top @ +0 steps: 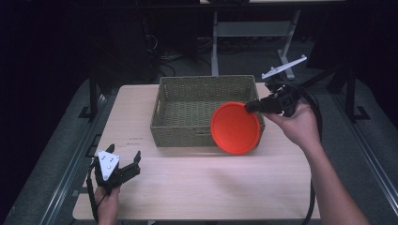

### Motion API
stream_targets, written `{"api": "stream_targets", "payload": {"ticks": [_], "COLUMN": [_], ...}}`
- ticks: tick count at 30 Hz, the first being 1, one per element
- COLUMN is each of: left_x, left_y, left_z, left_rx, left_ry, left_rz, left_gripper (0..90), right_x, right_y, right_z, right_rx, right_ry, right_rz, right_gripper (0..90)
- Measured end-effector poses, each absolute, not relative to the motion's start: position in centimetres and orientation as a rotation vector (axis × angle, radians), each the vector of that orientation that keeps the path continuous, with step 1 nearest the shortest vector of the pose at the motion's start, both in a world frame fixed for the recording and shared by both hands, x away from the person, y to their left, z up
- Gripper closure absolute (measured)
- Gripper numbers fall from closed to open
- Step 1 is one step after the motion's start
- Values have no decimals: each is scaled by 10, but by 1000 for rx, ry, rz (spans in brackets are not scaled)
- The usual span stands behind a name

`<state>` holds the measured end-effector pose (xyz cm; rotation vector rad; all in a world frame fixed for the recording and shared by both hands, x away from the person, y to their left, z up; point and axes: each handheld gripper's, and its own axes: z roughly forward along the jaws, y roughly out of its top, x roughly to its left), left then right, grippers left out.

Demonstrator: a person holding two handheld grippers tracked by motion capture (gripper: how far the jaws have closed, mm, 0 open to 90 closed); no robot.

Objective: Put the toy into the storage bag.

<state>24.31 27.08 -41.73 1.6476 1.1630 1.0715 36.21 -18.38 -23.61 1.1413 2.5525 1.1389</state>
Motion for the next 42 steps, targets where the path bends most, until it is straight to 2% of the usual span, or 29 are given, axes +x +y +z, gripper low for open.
{"api": "stream_targets", "payload": {"ticks": [21, 42], "left_x": [243, 242], "left_y": [269, 268], "left_z": [-417, -417], "left_rx": [1663, 1658], "left_ry": [1147, 1140], "left_rz": [1068, 1067], "left_gripper": [127, 127], "right_x": [414, 473], "right_y": [-171, -174], "right_z": [-204, -233], "right_rx": [1160, 1346], "right_ry": [2496, 2422], "right_rz": [1156, 1029], "right_gripper": [822, 822]}}
